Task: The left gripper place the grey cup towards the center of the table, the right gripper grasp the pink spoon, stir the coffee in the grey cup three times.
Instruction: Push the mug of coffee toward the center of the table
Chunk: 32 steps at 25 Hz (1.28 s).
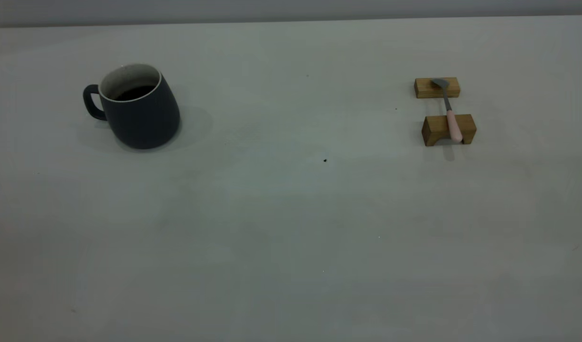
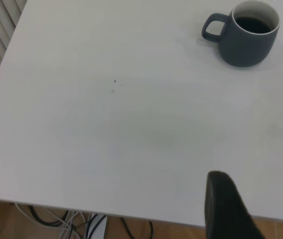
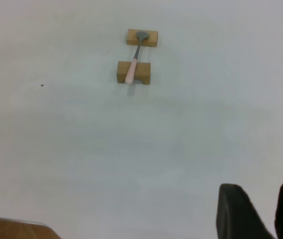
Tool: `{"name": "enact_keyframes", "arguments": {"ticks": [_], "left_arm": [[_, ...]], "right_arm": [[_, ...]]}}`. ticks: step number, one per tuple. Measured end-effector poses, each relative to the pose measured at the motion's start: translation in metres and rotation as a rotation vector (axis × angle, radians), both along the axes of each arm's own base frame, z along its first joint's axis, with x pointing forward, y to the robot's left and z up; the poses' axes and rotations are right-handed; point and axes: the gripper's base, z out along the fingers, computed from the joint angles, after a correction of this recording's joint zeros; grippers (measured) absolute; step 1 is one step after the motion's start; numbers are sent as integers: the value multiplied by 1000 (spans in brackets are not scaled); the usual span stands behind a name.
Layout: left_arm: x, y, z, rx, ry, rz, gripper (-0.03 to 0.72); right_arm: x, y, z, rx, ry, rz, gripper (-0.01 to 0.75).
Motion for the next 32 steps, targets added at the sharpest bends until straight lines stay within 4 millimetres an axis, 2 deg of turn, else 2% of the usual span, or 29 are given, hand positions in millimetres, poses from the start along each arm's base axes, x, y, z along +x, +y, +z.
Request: {"name": "enact_keyframes", "arguments": {"ticks": [25,28,32], "left_arm": [[3,0,2,-8,27,-6,388],[16,0,14,-3,104,-15,388],[54,3,34,41,232,-69,388]], "right_arm": [[0,0,0,0,0,0,238],[0,0,0,0,0,0,238],[0,0,0,0,0,0,238]]}}
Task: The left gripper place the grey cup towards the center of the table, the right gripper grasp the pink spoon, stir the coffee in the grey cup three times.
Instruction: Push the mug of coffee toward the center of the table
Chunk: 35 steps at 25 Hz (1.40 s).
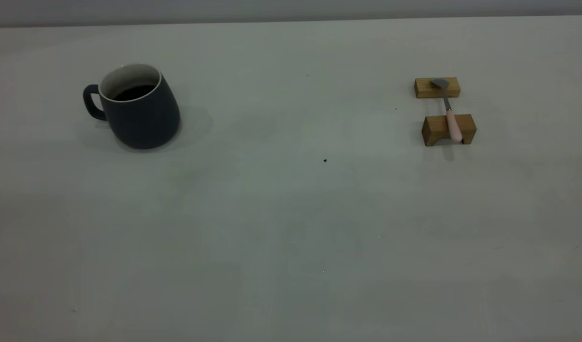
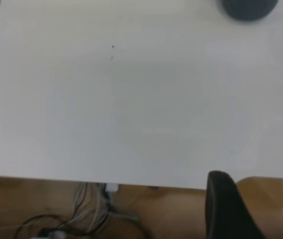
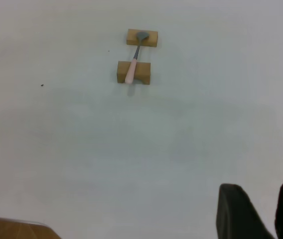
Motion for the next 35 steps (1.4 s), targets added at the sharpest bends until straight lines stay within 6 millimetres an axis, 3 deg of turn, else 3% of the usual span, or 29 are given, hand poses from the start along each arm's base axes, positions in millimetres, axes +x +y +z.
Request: {"name": "enact_keyframes", "arguments": {"ticks": [6,11,13,15,22,28,35], "left_arm": [[88,4,10,87,153,-157,411],[161,5,-3,184,269,-401,577],[192,7,-17,218,334,-497,652],[222,9,-31,249,373,-579,678],[316,7,-94,336,497,-889,661],[370,-17,-153,434,563,-1184,652],[400,-31,-192,600,603,-1368,629]], "right_arm": [[0,0,0,0,0,0,238],[0,0,0,-1,0,0,238],[0,0,0,-1,0,0,238],[0,0,0,-1,0,0,238],[0,0,0,-1,0,0,238],[0,0,0,0,0,1,238],[0,0,0,0,0,1,238]]}}
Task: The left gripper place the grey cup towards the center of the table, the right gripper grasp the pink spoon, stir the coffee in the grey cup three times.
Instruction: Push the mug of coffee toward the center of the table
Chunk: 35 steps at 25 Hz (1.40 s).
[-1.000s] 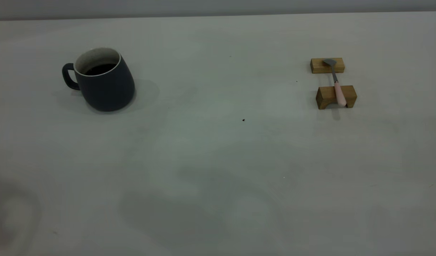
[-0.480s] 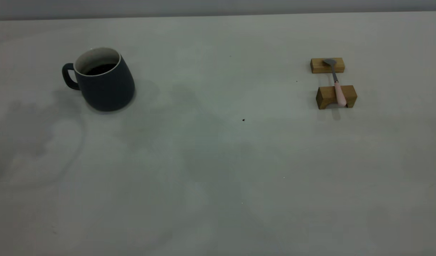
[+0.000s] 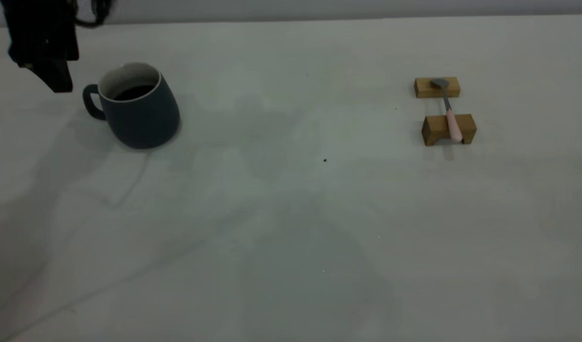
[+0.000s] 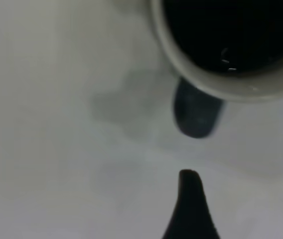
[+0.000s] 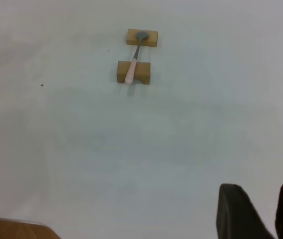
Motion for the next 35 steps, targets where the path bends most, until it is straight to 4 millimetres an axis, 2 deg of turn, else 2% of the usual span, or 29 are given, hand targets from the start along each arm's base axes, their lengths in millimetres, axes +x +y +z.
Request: {"name": "enact_keyframes", "arguments": {"ticks": [5,10,16,21,29,35], "left_arm": [[8,1,-25,31,-13,-124,566],[9,-8,-47,27,-6,-187,496],[10,-27,-51,37,-19,-242,351],[5,-61,-51,19,-34,-205,245],[-13,-129,-52,-9,-54,-225,237],[-26,-165,-51,-27,-70,-269,240]], "right_arm": [[0,0,0,0,0,0,238],[0,0,0,-1,0,1,238],[0,0,0,-1,0,1,238],[0,0,0,-1,0,1,238],[0,0,0,-1,0,1,238],[0,0,0,-1,0,1,238]]}}
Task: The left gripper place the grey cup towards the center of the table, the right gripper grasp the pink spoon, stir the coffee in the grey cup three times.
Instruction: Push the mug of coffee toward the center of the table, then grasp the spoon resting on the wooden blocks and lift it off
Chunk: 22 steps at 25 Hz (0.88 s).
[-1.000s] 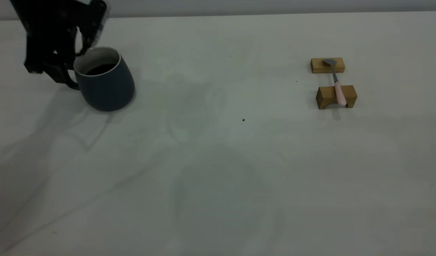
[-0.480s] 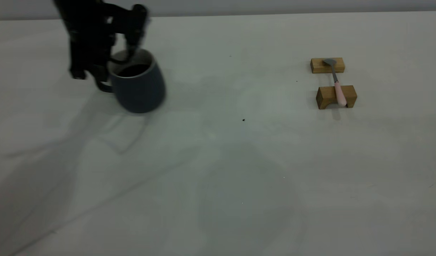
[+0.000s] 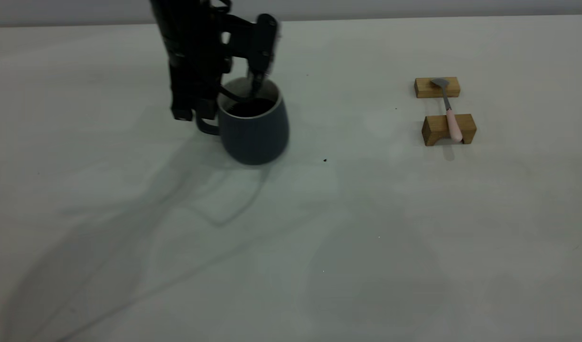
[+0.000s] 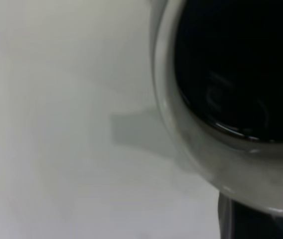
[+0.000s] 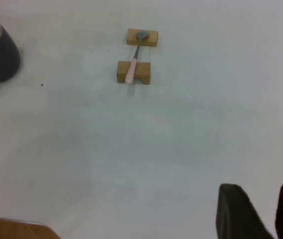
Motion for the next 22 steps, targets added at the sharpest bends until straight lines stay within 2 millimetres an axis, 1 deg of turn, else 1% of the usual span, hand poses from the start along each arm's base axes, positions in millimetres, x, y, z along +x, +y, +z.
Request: {"name": "enact_keyframes", "arguments": {"ticks": [2,5,9,11,12,14,17,19,20,22], "left_arm": [[-3,-6,0,-3,0,-3,253],[-4,-8,0,-1,4,-3,318],[-3,-9,8,14,42,30,499],[-1,-9,16,26,60,73,599],[1,-9,23,34,70,107,632],[3,-10,44,40,79,193,673],[8,-11,94,9,48,402,672],[7,-9,133,-14,15,584,646],[6,-7,149,-17,-2,656,625],[7,-3,180,-73,-91,783,575]], "right_arm": [[0,0,0,0,0,0,238],[0,0,0,0,0,0,238],[0,0,0,0,0,0,238],[0,0,0,0,0,0,238],[0,0,0,0,0,0,238],[0,0,0,-1,0,0,238],[0,0,0,-1,0,0,238],[0,0,0,-1,0,0,238],[0,0,0,-1,0,0,238],[0,0,0,-1,0,0,238]]}}
